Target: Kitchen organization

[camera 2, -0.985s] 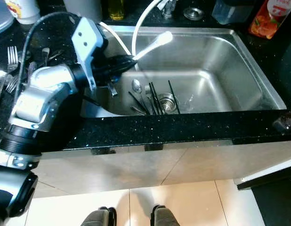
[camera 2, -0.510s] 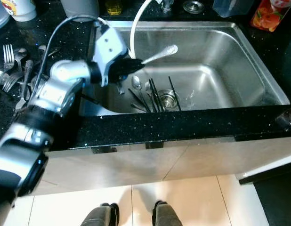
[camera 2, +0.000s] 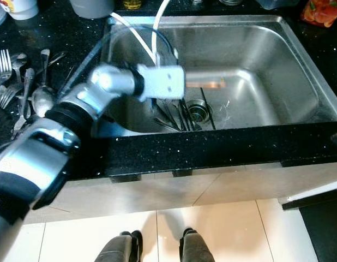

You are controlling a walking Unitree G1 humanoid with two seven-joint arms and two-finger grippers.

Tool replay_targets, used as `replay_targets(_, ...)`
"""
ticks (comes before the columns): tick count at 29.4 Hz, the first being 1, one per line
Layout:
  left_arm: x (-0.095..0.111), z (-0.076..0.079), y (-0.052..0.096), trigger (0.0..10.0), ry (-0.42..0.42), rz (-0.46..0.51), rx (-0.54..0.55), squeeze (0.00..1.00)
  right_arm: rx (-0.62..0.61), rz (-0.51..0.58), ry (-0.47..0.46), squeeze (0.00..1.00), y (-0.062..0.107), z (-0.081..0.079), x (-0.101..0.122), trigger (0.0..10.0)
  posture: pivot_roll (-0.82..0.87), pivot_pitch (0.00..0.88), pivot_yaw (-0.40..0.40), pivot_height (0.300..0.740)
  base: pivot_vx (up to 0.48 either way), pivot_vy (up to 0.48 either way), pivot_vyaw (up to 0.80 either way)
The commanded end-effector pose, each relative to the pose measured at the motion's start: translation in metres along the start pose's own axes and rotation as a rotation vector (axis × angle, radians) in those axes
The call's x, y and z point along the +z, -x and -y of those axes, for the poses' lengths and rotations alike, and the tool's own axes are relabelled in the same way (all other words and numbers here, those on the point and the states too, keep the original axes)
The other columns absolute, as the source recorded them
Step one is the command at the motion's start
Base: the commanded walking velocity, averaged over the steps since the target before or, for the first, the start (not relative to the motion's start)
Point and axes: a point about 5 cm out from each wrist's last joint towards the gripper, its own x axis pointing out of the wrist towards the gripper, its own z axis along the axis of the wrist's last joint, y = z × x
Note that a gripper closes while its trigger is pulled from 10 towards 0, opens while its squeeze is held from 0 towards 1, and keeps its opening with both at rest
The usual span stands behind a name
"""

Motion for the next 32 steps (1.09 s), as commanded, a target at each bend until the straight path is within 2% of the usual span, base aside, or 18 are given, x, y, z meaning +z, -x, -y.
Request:
replay_targets(1, 0.002, 0.008, -0.007, 10.0, -0.013, 0.013, -0.071, 0.0, -0.008, -0.043, -0.02, 0.0, 0.002, 0.002, -0.017, 10.0, -0.1, 0.327, 0.017, 0.74, 0.0, 0.0, 0.0)
replay_targets(3, 0.002, 0.017, -0.012, 10.0, -0.03, -0.002, -0.148, 0.0, -0.011, -0.046, -0.023, 0.0, 0.003, 0.003, -0.018, 10.0, -0.11, 0.329, 0.018, 0.74, 0.0, 0.0, 0.0)
replay_targets(4, 0.001, 0.02, -0.013, 10.0, -0.045, -0.018, -0.183, 0.11, -0.011, -0.047, -0.025, 0.0, 0.003, 0.003, -0.019, 10.0, -0.11, 0.33, 0.021, 0.74, 0.0, 0.0, 0.0)
replay_targets(5, -0.001, 0.023, -0.014, 10.0, -0.057, -0.035, -0.207, 0.46, -0.011, -0.047, -0.027, 0.0, 0.003, 0.003, -0.019, 10.0, -0.11, 0.33, 0.021, 0.74, 0.0, 0.0, 0.0)
replay_targets(7, -0.003, 0.025, -0.014, 10.0, -0.068, -0.058, -0.23, 0.92, -0.011, -0.047, -0.03, 0.0, 0.003, 0.002, -0.02, 10.0, -0.11, 0.33, 0.021, 0.74, 0.0, 0.0, 0.0)
replay_targets(9, -0.004, 0.026, -0.014, 10.0, -0.072, -0.063, -0.233, 0.92, -0.01, -0.047, -0.03, 0.0, 0.003, 0.001, -0.02, 10.0, -0.11, 0.33, 0.021, 0.74, 0.0, 0.0, 0.0)
replay_targets(10, -0.005, 0.026, -0.014, 10.0, -0.084, -0.072, -0.236, 1.0, -0.009, -0.047, -0.031, 0.0, 0.002, 0.001, -0.02, 10.0, -0.11, 0.33, 0.022, 0.74, 0.0, 0.0, 0.0)
replay_targets(16, -0.005, 0.015, -0.008, 10.0, -0.122, -0.096, -0.19, 1.0, -0.006, -0.042, -0.034, 0.0, 0.002, -0.001, -0.018, 10.0, -0.1, 0.325, 0.02, 0.74, 0.0, 0.0, 0.0)
replay_targets(17, -0.007, 0.004, -0.001, 10.0, -0.151, -0.135, -0.158, 0.41, -0.004, -0.039, -0.033, 0.0, 0.002, -0.002, -0.016, 10.0, -0.1, 0.321, 0.019, 0.74, 0.0, 0.0, 0.0)
replay_targets(19, -0.008, 0.001, 0.001, 10.0, -0.161, -0.148, -0.148, 0.41, -0.004, -0.038, -0.032, 0.0, 0.001, -0.002, -0.015, 10.0, -0.1, 0.318, 0.018, 0.74, 0.0, 0.0, 0.0)
replay_targets(20, -0.008, -0.007, 0.007, 10.0, -0.175, -0.167, -0.115, 0.0, -0.003, -0.036, -0.031, 0.0, 0.001, -0.002, -0.014, 10.0, -0.09, 0.314, 0.019, 0.74, 0.0, 0.0, 0.0)
replay_targets(22, -0.007, -0.024, 0.019, 10.0, -0.197, -0.194, -0.026, 0.0, -0.001, -0.031, -0.03, 0.0, 0.001, -0.003, -0.011, 10.0, -0.08, 0.304, 0.017, 0.74, 0.0, 0.0, 0.0)
replay_targets(24, -0.002, -0.051, 0.035, 10.0, -0.212, -0.205, 0.145, 0.0, 0.002, -0.025, -0.027, 0.0, 0.0, -0.004, -0.007, 10.0, -0.07, 0.297, 0.014, 0.74, 0.0, 0.0, 0.0)
replay_targets(25, -0.002, -0.051, 0.035, 10.0, -0.212, -0.205, 0.145, 0.0, 0.002, -0.025, -0.027, 0.0, 0.0, -0.004, -0.007, 10.0, -0.07, 0.297, 0.014, 0.74, 0.0, 0.0, 0.0)
replay_targets(26, 0.002, -0.066, 0.046, 10.0, -0.219, -0.202, 0.239, 0.0, 0.005, -0.022, -0.024, 0.0, 0.0, -0.005, -0.004, 10.0, -0.06, 0.288, 0.012, 0.74, 0.0, 0.0, 0.0)
replay_targets(27, 0.002, -0.066, 0.046, 10.0, -0.219, -0.202, 0.239, 0.0, 0.005, -0.022, -0.024, 0.0, 0.0, -0.005, -0.004, 10.0, -0.06, 0.288, 0.012, 0.74, 0.0, 0.0, 0.0)
replay_targets(30, 0.012, -0.09, 0.068, 10.0, -0.216, -0.166, 0.418, 0.0, 0.011, -0.013, -0.018, 0.0, -0.002, -0.007, 0.002, 10.0, -0.04, 0.269, 0.009, 0.74, 0.0, 0.0, 0.0)
replay_targets(32, 0.014, -0.095, 0.074, 10.0, -0.204, -0.146, 0.464, 0.0, 0.012, -0.01, -0.016, 0.0, -0.002, -0.008, 0.004, 10.0, -0.04, 0.267, 0.008, 0.74, 0.0, 0.0, 0.0)
